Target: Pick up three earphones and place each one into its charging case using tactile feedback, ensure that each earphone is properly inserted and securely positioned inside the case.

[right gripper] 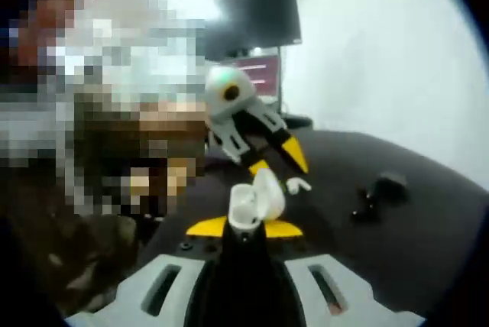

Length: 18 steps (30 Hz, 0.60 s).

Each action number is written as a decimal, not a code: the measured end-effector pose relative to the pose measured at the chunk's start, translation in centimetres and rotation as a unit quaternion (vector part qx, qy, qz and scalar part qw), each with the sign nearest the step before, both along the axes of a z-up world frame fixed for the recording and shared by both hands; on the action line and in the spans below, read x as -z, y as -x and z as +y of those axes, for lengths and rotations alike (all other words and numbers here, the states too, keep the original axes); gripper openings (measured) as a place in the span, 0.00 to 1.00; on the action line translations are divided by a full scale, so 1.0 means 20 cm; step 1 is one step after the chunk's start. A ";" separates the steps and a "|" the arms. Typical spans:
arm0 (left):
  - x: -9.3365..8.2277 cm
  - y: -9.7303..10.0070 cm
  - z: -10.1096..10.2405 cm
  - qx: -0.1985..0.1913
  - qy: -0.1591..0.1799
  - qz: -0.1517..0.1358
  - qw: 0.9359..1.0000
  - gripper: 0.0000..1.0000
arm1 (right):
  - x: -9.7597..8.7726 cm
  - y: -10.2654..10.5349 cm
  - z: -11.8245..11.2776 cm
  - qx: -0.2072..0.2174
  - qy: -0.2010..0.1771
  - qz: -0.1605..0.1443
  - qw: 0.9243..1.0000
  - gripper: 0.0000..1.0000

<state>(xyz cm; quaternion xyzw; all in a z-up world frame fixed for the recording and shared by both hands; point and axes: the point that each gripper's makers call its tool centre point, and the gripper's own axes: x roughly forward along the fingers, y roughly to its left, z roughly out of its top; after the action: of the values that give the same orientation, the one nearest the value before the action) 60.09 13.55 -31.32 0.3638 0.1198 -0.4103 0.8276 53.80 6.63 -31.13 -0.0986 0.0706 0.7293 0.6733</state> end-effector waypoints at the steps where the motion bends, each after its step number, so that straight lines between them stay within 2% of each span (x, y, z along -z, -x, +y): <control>1: 0.00 0.00 0.00 0.002 -0.001 -0.003 1.000 0.17 | 0.00 0.00 0.00 0.000 0.000 0.000 1.000 0.18; 4: 0.02 0.00 -0.02 0.007 0.013 0.006 1.000 0.11 | 0.00 0.00 0.00 -0.001 -0.001 0.001 1.000 0.18; 8: 0.02 -0.02 -0.02 -0.009 0.053 0.020 0.998 0.11 | 0.00 0.00 0.00 -0.001 0.000 -0.001 1.000 0.18; 11: 0.01 -0.01 -0.01 -0.013 0.064 0.025 0.998 0.09 | 0.00 0.00 0.00 -0.001 0.000 -0.001 1.000 0.18; 13: 0.00 0.01 -0.01 -0.020 0.096 0.059 0.993 0.09 | 0.00 0.00 0.00 -0.001 -0.001 -0.001 1.000 0.18; 15: -0.03 0.01 0.01 -0.023 0.117 0.071 0.990 0.08 | 0.00 0.00 0.00 -0.001 -0.001 -0.003 1.000 0.18; 17: -0.10 0.01 0.02 -0.023 0.150 0.090 0.984 0.07 | 0.00 0.00 0.00 -0.001 -0.001 -0.005 1.000 0.18; 18: -0.14 0.02 0.03 -0.023 0.168 0.099 0.980 0.04 | 0.00 0.00 0.00 -0.001 -0.001 -0.005 1.000 0.18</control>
<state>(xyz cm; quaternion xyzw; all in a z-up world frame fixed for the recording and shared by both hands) 59.74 14.14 -28.43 0.1741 0.1386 -0.4395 0.8702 53.82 6.58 -31.12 -0.1015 0.0669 0.7296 0.6730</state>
